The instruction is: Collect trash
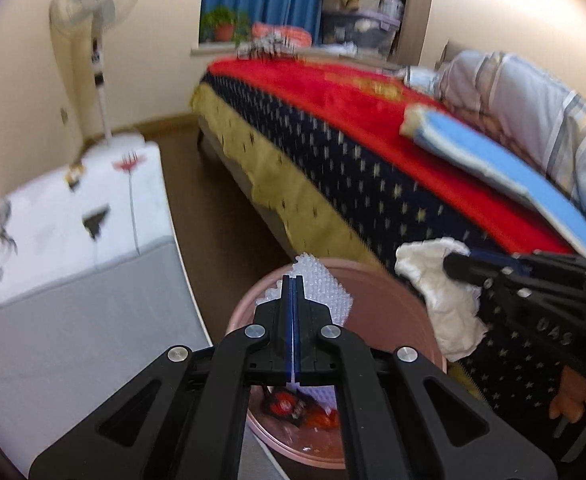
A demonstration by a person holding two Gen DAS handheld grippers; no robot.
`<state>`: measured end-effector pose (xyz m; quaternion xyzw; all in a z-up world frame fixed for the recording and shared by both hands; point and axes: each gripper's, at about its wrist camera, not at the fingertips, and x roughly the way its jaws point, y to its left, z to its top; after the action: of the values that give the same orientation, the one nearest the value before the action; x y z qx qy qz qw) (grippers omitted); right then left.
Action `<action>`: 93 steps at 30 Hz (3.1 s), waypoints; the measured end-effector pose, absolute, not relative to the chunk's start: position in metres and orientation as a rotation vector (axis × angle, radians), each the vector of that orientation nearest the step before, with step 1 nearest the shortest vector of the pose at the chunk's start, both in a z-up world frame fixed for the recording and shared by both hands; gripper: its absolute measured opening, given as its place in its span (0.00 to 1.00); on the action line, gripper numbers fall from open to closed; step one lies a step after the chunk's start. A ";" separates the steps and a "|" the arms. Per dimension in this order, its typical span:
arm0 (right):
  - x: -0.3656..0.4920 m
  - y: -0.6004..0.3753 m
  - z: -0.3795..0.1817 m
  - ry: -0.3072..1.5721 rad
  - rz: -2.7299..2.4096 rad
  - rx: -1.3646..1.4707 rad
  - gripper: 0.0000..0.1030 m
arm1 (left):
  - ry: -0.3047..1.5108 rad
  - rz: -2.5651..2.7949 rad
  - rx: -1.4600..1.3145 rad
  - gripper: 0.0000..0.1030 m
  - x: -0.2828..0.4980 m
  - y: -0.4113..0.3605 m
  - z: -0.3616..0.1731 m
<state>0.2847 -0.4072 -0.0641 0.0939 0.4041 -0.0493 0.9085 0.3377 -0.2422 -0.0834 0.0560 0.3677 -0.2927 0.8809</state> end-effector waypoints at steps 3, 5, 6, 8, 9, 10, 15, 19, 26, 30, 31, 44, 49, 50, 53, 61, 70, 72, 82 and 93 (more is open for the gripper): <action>0.289 -0.405 -0.075 0.877 -0.111 0.184 0.10 | 0.808 -0.604 0.121 0.00 0.342 -0.246 -0.100; 0.292 -0.403 -0.082 0.906 -0.118 0.177 0.11 | 0.823 -0.602 0.124 0.00 0.344 -0.246 -0.105; 0.295 -0.403 -0.088 0.932 -0.115 0.180 0.13 | 0.832 -0.598 0.128 0.00 0.345 -0.246 -0.107; 0.298 -0.404 -0.093 0.953 -0.126 0.172 0.19 | 0.853 -0.598 0.120 0.03 0.350 -0.246 -0.110; 0.299 -0.403 -0.095 0.959 -0.139 0.162 0.33 | 0.868 -0.593 0.116 0.15 0.351 -0.245 -0.113; 0.300 -0.404 -0.094 0.958 -0.149 0.156 0.50 | 0.878 -0.585 0.118 0.29 0.351 -0.245 -0.115; 0.298 -0.402 -0.091 0.942 -0.172 0.133 0.64 | 0.836 -0.525 0.107 0.84 0.347 -0.238 -0.106; 0.286 -0.397 -0.063 0.818 -0.174 0.110 0.74 | 0.764 -0.476 0.157 0.84 0.334 -0.223 -0.078; 0.197 -0.332 0.019 0.527 -0.107 0.106 0.95 | 0.579 -0.341 0.185 0.86 0.250 -0.148 0.012; 0.127 -0.282 0.035 0.459 -0.049 0.102 0.95 | 0.557 -0.241 0.174 0.86 0.174 -0.091 0.037; 0.108 -0.268 0.036 0.452 -0.031 0.097 0.95 | 0.560 -0.208 0.177 0.86 0.162 -0.082 0.039; 0.006 -0.213 0.005 0.600 -0.007 0.070 0.95 | 0.602 -0.116 0.114 0.86 0.051 -0.030 0.018; -0.003 -0.211 0.003 0.619 -0.012 0.066 0.95 | 0.598 -0.114 0.106 0.86 0.036 -0.029 0.016; -0.005 -0.210 0.002 0.621 -0.011 0.065 0.95 | 0.595 -0.113 0.104 0.86 0.035 -0.028 0.017; -0.007 -0.209 0.004 0.617 -0.012 0.060 0.95 | 0.593 -0.114 0.099 0.86 0.031 -0.027 0.017; -0.010 -0.210 0.006 0.606 -0.019 0.050 0.95 | 0.595 -0.118 0.094 0.86 0.028 -0.029 0.016; -0.012 -0.209 0.006 0.610 -0.018 0.045 0.95 | 0.599 -0.116 0.088 0.86 0.029 -0.026 0.015; -0.012 -0.209 0.006 0.610 -0.018 0.045 0.95 | 0.597 -0.114 0.087 0.86 0.030 -0.025 0.015; 0.000 -0.212 0.003 0.625 -0.026 0.046 0.95 | 0.607 -0.103 0.074 0.86 0.043 -0.021 0.014; 0.013 -0.206 -0.003 0.651 -0.009 0.037 0.95 | 0.629 -0.093 0.061 0.86 0.056 -0.015 0.007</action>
<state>0.0127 -0.2062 -0.0029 0.0181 0.3199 -0.0042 0.9473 0.0562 -0.0150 0.0068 0.0298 0.3093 -0.0455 0.9494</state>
